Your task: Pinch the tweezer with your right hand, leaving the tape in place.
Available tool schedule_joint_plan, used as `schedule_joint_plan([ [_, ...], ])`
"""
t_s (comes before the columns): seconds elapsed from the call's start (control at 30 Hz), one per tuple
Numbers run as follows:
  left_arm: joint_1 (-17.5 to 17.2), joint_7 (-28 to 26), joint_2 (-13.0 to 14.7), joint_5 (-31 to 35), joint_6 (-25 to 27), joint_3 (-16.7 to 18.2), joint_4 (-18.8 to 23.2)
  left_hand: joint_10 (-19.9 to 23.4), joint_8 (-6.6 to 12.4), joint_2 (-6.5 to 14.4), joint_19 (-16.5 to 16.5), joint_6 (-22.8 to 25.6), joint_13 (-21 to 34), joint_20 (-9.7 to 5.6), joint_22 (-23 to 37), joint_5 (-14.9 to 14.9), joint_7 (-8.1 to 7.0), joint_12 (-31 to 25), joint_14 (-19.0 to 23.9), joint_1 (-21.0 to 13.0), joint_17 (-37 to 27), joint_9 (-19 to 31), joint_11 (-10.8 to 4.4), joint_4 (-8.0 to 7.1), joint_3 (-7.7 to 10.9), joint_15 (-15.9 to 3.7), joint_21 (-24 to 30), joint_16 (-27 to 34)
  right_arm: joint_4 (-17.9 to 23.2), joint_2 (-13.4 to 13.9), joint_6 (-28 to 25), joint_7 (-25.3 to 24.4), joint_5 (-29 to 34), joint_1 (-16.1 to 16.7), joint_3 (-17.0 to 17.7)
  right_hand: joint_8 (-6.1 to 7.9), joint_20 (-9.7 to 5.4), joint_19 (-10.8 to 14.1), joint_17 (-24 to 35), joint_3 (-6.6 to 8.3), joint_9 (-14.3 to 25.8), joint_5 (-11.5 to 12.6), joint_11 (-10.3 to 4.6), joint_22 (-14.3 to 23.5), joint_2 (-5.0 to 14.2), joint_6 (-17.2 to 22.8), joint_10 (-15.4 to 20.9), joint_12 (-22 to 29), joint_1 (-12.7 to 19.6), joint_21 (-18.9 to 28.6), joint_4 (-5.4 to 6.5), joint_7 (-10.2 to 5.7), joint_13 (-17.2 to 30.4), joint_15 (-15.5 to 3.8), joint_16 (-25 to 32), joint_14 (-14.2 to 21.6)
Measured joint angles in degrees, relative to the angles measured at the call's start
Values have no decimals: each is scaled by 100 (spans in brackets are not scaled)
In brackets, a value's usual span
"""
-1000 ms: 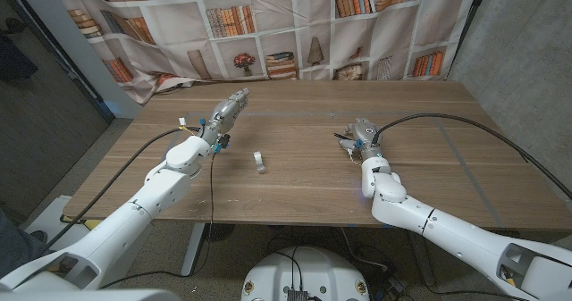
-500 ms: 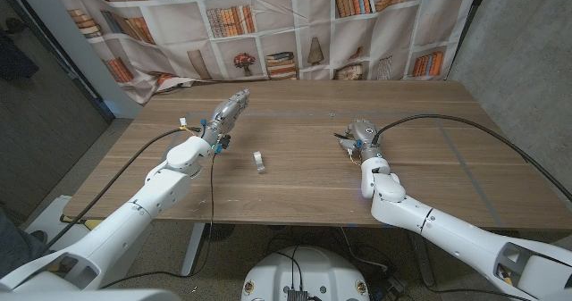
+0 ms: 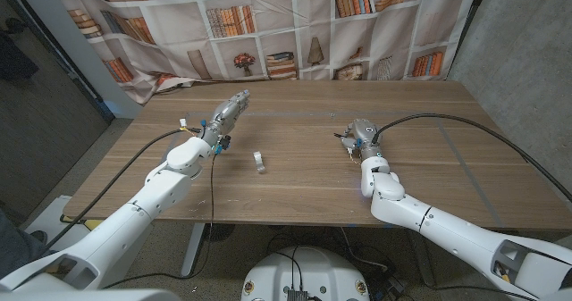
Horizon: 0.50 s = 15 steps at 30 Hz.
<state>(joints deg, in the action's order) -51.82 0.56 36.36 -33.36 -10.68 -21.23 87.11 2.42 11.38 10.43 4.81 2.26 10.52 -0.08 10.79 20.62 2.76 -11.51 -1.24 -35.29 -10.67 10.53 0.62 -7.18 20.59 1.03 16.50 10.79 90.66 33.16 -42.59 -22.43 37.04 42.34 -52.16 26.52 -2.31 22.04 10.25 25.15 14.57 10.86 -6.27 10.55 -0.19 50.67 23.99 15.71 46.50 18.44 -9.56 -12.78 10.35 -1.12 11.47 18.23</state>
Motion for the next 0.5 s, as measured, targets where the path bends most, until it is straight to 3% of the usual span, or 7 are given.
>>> schedule_joint_plan([
  [0.5, -15, -2, -4, -28, 3, 12, 5, 0, 0, 0, 1, 0, 0, 0, 0, -14, 0, 0, 0, 0, 0, 0, 0, 8, 41, 0, 0, 0, -100, -41, 14, -174, 7, -10, -12, 132, -25, 262, 0, 23, -55, -1, -90, -1, 1, 477, 345, 63, 152, 53, 24, -4, 1, -114, 0, 279],
])
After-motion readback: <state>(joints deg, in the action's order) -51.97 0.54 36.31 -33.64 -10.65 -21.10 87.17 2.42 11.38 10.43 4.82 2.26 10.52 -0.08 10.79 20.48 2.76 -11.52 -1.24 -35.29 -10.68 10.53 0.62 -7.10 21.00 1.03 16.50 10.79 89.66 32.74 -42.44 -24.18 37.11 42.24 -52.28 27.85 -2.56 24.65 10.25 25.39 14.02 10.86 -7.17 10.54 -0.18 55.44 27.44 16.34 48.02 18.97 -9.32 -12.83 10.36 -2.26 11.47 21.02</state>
